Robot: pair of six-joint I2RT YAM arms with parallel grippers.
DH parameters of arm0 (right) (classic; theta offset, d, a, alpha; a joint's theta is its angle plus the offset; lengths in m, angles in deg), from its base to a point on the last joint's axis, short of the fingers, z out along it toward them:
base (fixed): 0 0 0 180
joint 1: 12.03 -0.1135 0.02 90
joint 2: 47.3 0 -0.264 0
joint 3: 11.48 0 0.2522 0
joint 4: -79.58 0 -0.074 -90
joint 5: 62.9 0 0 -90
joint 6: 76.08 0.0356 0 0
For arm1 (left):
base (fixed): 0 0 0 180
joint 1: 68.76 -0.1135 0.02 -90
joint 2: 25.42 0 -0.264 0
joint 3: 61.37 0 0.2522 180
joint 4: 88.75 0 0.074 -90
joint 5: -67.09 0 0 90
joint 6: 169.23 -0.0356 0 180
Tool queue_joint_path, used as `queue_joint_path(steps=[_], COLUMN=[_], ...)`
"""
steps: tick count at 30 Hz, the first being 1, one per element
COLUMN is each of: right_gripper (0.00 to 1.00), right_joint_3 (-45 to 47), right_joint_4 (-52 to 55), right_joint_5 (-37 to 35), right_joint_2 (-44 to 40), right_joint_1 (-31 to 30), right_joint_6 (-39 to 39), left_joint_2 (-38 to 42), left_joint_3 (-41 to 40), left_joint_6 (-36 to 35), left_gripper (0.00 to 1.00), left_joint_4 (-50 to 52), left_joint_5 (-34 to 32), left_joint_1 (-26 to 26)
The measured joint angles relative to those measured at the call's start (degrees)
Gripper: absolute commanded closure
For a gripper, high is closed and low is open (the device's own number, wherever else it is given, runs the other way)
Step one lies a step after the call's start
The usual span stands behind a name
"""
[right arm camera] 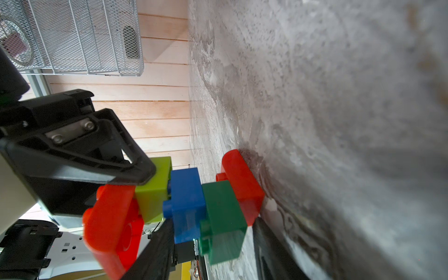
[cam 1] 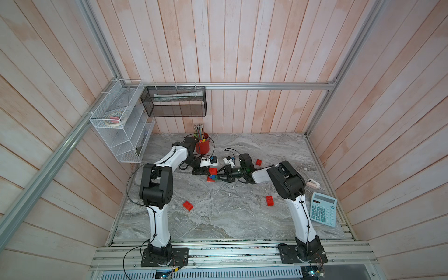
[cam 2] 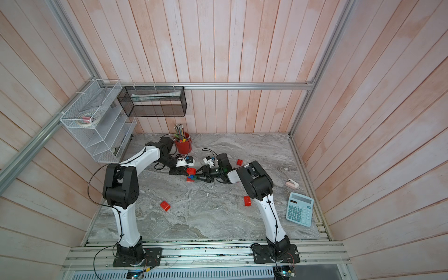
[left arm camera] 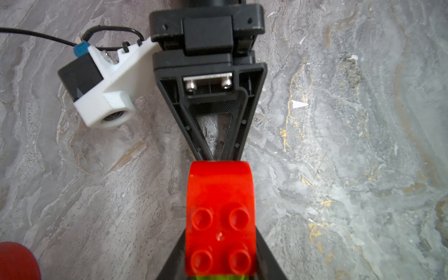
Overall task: Assemble the letter s with lego
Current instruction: Assemble the lego brick with the lego brick.
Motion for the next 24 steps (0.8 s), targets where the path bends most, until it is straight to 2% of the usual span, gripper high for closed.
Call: queue_joint_path(steps=[24], right_gripper=[0.47], right_joint_3=[-0.42], right_joint_4=[1.05], right_joint_5=[0.04], right_joint_2=[-0.02], right_joint_1=[0.0], right_joint_6=[-1.07], left_joint_2=[0.31], left_joint_3=[0.55], left_joint_6=[0.04], left_gripper=[0.68], left_joint_4=[0.26], left_joint_5=[-3.06], left_joint_1=[1.2])
